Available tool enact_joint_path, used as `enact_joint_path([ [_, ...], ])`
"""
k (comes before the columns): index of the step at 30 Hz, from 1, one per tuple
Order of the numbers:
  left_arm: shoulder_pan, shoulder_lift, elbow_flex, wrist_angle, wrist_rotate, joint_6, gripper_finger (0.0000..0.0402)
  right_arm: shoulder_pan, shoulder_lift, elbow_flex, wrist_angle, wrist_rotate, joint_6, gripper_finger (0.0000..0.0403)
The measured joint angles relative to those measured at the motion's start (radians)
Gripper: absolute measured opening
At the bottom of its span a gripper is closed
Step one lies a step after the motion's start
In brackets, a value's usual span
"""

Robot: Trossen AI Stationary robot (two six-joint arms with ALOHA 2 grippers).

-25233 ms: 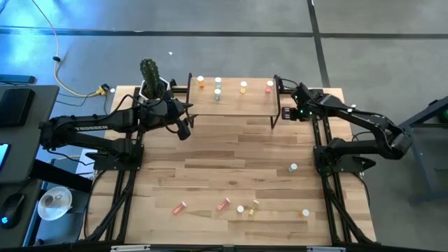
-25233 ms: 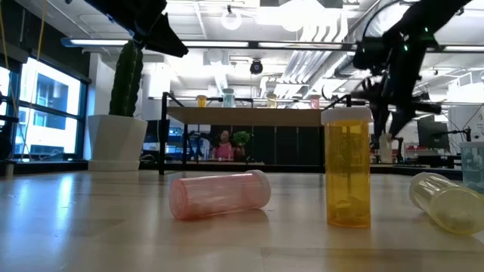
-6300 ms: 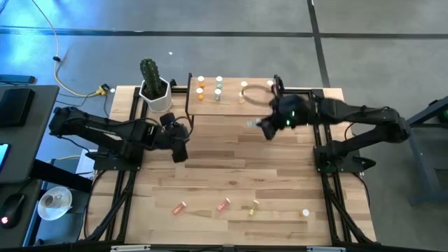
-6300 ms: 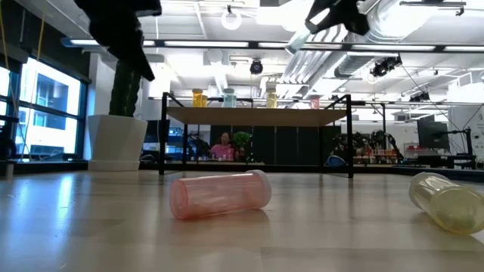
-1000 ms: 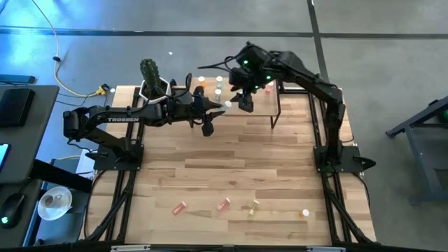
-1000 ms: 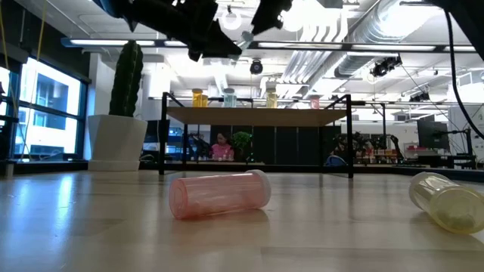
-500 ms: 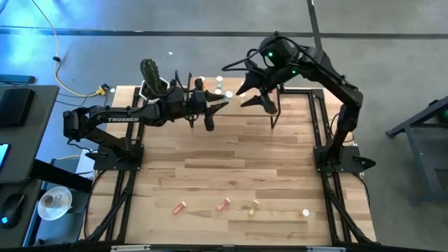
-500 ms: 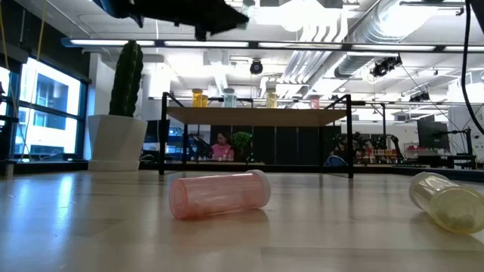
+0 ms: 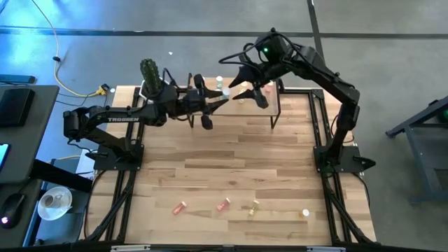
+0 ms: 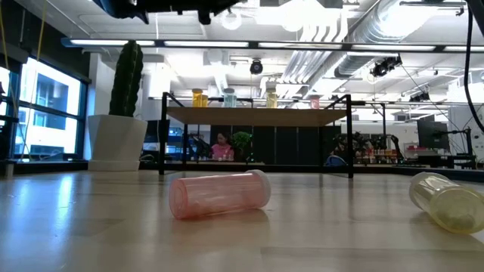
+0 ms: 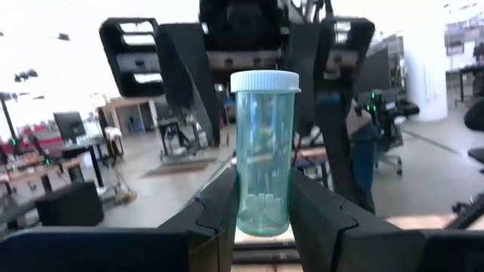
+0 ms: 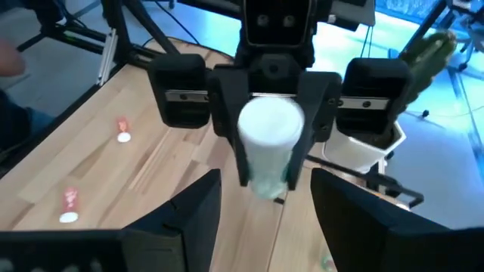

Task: Pick and place medicine bottles onto shelf by color
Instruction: Put the blue pill bottle on the shelf

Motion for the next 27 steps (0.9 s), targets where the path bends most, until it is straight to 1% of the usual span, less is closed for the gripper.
enact_joint_path([
  [3, 0.000, 0.000, 0.000, 0.048, 0.000, 0.008, 0.0092, 0.002, 0.000, 0.000, 0.014, 0.000, -0.001, 0.0196],
  [7, 0.000, 0.000, 0.000, 0.097, 0.021, 0.007, 0.0092, 0.016, 0.000, 0.000, 0.087, 0.000, -0.001, 0.0196],
  [13, -0.001, 0.000, 0.000, 0.144, 0.028, 0.007, 0.0092, 0.045, 0.002, 0.000, 0.152, -0.001, -0.001, 0.0196],
  [18, 0.000, 0.000, 0.000, 0.149, 0.028, 0.007, 0.0092, 0.067, 0.005, 0.000, 0.189, 0.004, -0.001, 0.0193],
  [23, -0.001, 0.000, 0.000, 0.149, 0.029, 0.007, 0.0092, 0.083, 0.016, 0.000, 0.214, 0.061, 0.018, 0.0167],
  [27, -0.001, 0.000, 0.000, 0.148, 0.029, 0.008, 0.0092, 0.085, 0.027, 0.000, 0.211, 0.063, 0.019, 0.0137],
])
